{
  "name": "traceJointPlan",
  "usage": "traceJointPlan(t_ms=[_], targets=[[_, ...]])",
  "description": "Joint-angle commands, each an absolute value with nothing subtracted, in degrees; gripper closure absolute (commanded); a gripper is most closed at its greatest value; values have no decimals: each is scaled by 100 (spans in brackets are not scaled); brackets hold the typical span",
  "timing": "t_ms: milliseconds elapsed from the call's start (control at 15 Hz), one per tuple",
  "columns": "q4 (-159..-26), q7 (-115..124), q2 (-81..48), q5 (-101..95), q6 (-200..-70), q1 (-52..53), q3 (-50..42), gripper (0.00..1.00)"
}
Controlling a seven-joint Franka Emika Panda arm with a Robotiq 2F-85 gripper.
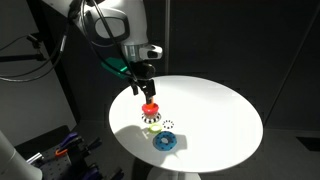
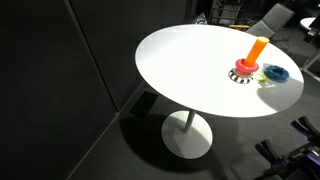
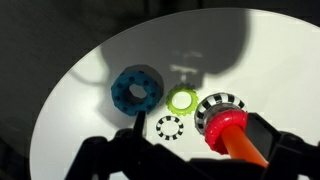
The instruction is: Put the blue ring around the orange rod
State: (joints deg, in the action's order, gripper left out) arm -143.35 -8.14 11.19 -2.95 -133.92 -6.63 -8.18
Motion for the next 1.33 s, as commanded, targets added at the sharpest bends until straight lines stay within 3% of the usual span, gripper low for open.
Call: traceJointPlan(t_ms=[0,1267], targets=[[-14327,-814,1120,-292,-13382,-673,-806,0],[-14015,-550,-685,-795,-14616,-794,-867,0]])
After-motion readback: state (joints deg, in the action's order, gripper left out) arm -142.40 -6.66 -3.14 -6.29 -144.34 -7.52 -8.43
